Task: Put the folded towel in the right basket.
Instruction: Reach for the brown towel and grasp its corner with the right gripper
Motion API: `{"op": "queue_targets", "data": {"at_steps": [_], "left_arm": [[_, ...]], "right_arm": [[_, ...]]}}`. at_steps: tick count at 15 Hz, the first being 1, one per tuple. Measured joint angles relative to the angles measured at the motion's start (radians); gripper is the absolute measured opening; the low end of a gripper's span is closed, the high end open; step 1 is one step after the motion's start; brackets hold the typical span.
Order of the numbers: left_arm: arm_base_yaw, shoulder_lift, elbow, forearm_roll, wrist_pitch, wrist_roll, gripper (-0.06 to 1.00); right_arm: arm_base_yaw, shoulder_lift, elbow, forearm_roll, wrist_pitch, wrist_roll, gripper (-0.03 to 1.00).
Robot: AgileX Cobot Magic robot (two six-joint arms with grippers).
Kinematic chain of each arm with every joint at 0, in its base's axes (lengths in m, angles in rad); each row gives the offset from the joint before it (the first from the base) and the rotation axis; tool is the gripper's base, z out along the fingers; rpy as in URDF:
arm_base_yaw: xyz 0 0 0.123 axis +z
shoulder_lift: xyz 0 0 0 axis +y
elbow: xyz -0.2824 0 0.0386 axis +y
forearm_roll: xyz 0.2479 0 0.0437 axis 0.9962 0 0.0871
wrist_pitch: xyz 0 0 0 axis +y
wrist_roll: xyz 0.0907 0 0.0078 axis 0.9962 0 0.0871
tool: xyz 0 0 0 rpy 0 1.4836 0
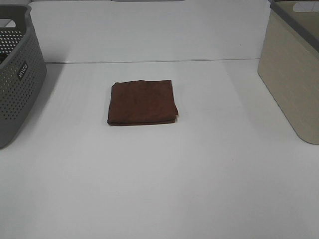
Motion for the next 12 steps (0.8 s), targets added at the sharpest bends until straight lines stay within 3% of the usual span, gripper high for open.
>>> {"op": "queue_targets", "data": {"at_steps": [12], "left_arm": [[0.000,0.000,0.000,0.000,0.000,0.000,0.97]], "right_arm": [[0.000,0.000,0.000,0.000,0.000,0.000,0.75]]}}
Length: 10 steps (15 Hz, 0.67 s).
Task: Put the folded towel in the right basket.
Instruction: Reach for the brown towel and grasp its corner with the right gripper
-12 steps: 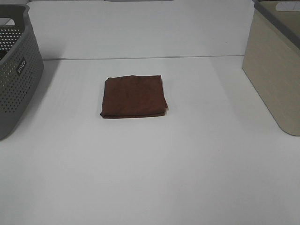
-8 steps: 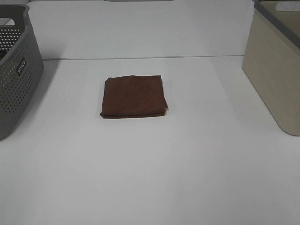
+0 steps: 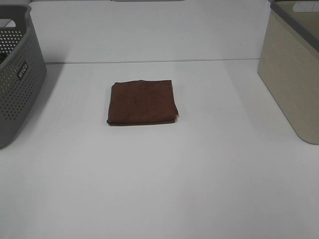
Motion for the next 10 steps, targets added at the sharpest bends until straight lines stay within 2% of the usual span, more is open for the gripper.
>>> {"op": "queue_targets", "data": {"at_steps": [10], "left_arm": [[0.000,0.000,0.000,0.000,0.000,0.000,0.97]], "right_arm": [[0.000,0.000,0.000,0.000,0.000,0.000,0.75]]}}
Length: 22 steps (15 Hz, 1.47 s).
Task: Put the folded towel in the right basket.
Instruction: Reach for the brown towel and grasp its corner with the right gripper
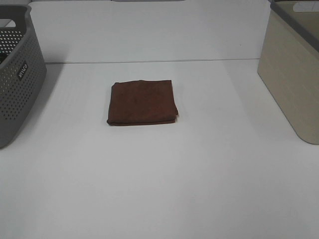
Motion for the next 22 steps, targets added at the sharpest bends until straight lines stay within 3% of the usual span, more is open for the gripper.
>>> {"op": "queue_targets", "data": {"at_steps": [22], "left_arm": [[0.000,0.000,0.000,0.000,0.000,0.000,0.97]], "right_arm": [[0.000,0.000,0.000,0.000,0.000,0.000,0.75]]}}
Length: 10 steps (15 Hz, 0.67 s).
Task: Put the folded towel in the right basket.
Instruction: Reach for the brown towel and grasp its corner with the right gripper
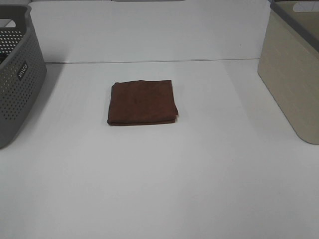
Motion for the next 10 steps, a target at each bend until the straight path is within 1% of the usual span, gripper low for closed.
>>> {"op": "queue_targets", "data": {"at_steps": [10], "left_arm": [[0.000,0.000,0.000,0.000,0.000,0.000,0.97]], "right_arm": [[0.000,0.000,0.000,0.000,0.000,0.000,0.75]]}}
